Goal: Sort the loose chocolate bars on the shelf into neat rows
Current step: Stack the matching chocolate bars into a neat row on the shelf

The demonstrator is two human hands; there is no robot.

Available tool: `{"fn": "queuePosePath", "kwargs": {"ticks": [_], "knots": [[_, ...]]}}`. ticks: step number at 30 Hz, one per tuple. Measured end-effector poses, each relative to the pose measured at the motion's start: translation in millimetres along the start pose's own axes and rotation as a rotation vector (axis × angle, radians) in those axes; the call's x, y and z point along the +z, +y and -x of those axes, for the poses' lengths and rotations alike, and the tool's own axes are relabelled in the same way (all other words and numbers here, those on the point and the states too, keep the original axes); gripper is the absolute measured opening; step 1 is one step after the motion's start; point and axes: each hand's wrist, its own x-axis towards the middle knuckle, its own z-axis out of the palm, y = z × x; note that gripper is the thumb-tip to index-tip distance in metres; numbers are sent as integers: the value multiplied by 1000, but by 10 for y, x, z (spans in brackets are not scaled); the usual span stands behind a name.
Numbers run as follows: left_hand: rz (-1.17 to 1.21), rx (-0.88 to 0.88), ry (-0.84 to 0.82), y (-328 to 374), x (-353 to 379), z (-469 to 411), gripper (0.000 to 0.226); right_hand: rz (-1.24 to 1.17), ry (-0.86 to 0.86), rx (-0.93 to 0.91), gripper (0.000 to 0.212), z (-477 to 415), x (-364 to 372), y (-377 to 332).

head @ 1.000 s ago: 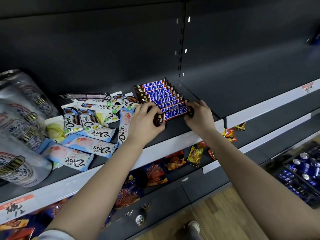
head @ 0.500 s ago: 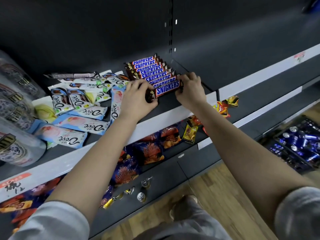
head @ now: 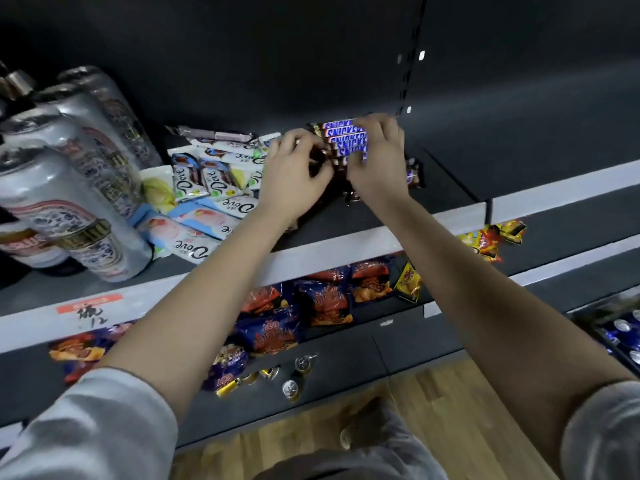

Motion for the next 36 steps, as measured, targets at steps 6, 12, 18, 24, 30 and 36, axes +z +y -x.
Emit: {"fn": "queuePosePath", "kwargs": {"ticks": [6,12,18,24,30,36], "knots": [[-167,-198,42,-605,-534,169,44,-93,-144,-188,43,-87,555,-483],[-159,-468,-13,-1015,-844,376,44,-110,-309,-202,48,-97,1052,-851],[-131,-489,-37,-1156,-761,387,44,-98,-390,-230,49,-251,1382,-1061],[-259,-558,46,-1168,-637,295,43,-9,-464,-195,47,-617,1641,-1047],[-347,-515,40,-1211,-588,313,43,105,-538,-145,49,-736,1724,-1066],[-337,-510,75,-1190,-579,312,42,-8,-537,-162,39,-743,1656,-1039]]}}
